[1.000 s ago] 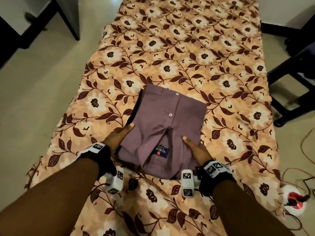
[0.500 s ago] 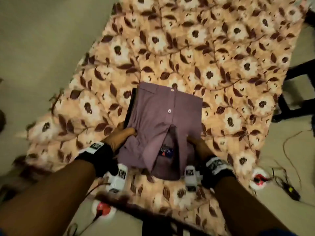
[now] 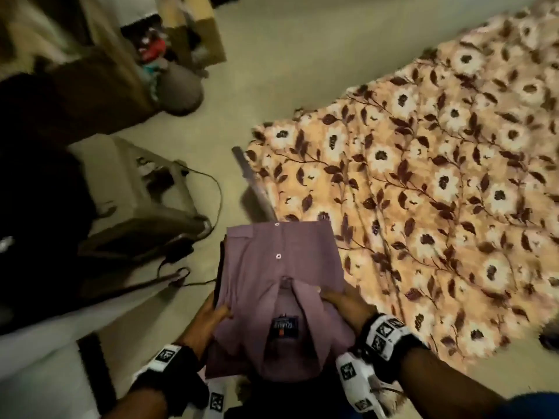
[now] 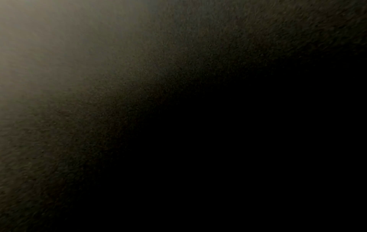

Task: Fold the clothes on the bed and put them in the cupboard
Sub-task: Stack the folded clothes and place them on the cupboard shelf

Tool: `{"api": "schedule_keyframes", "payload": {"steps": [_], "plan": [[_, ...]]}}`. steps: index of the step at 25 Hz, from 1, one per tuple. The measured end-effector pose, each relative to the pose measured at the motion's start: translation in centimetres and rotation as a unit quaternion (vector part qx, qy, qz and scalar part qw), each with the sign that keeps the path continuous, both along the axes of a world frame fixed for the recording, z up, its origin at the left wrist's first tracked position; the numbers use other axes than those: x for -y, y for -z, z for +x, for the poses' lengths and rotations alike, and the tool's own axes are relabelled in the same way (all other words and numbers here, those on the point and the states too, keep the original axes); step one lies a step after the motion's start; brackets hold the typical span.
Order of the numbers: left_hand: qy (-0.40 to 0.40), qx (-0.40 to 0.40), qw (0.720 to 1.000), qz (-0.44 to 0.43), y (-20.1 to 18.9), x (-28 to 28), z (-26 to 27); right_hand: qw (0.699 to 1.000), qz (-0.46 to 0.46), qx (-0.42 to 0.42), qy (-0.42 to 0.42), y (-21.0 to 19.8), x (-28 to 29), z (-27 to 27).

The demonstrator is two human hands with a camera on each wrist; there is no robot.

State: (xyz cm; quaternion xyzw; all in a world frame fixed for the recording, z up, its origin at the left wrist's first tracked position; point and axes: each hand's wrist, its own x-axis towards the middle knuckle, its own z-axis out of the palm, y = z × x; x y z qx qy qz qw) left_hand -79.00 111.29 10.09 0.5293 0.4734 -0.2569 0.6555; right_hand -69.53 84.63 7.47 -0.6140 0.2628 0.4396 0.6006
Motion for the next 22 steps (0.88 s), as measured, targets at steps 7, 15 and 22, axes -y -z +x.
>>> {"api": "schedule_keyframes", "payload": {"steps": [7, 15, 22], "plan": [[-0.341, 0.069, 0.937, 0.039, -7.2, -7.8, -26.6, 0.916, 0.02, 0.099, -0.387, -7.0, -20.0, -11.0], [-0.631, 0.146, 0.736, 0.198, -17.3, -11.4, -55.6, 0.728, 0.179, 0.152, -0.644, -18.3, -41.1, -36.9], [-0.653, 0.149, 0.566, 0.48, -35.4, -12.2, -69.7, 0.508, 0.45, 0.153, -0.719, -36.6, -53.3, -53.4]]}}
